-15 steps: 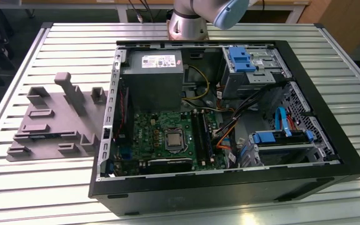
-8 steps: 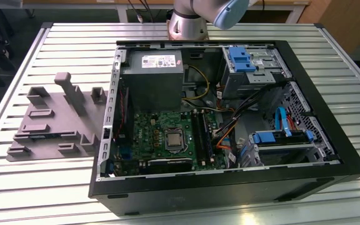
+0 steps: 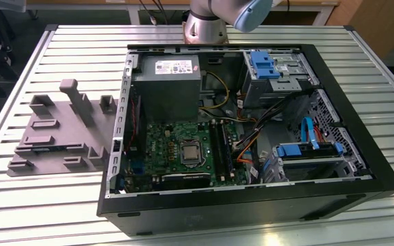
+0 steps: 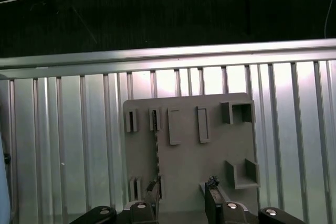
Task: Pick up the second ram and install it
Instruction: 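Pick up the second ram and move it above second insertion slot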
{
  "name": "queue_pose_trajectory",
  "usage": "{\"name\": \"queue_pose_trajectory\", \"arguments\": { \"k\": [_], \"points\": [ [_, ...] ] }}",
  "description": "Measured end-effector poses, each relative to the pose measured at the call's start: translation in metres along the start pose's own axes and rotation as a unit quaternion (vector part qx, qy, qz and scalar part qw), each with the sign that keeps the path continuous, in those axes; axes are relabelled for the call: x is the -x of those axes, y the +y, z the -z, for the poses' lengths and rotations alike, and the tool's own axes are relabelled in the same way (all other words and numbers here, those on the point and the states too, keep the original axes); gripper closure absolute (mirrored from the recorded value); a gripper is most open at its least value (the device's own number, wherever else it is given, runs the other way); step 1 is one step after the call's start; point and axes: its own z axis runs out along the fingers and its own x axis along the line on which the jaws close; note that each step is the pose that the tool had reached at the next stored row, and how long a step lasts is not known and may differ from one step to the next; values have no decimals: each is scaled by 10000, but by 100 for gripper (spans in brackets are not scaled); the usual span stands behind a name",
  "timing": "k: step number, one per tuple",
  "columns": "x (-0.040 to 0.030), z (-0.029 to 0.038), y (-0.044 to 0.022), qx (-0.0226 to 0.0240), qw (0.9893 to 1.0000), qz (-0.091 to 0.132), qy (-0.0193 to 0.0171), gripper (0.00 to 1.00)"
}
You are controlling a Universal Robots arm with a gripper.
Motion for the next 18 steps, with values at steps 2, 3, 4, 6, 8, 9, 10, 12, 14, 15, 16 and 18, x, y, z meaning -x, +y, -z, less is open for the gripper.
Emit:
{"name": "queue_pose_trajectory", "arguments": {
  "k": [2, 3, 4, 6, 8, 9, 10, 12, 14, 15, 16, 18],
  "points": [
    [0, -1, 0, 0, 10000, 0, 0, 53],
    [0, 0, 0, 0, 10000, 0, 0, 53],
    [0, -1, 0, 0, 10000, 0, 0, 53],
    [-4, -7, 0, -2, 10000, 0, -1, 53],
    [-19, -27, -2, -2, 10000, 1, -1, 53],
    [-26, -43, -2, -1, 10000, 0, 0, 53],
    [-34, -62, -2, 0, 10000, 0, 0, 53],
    [-48, -98, -2, -1, 10000, 0, 0, 53],
    [-53, -133, 0, 0, 10000, 0, 1, 53],
    [-53, -151, 0, 0, 10000, 0, 0, 53],
    [-54, -169, 0, 0, 10000, 0, 0, 53],
    [-56, -207, 0, -1, 10000, 0, 0, 53]
  ]
}}
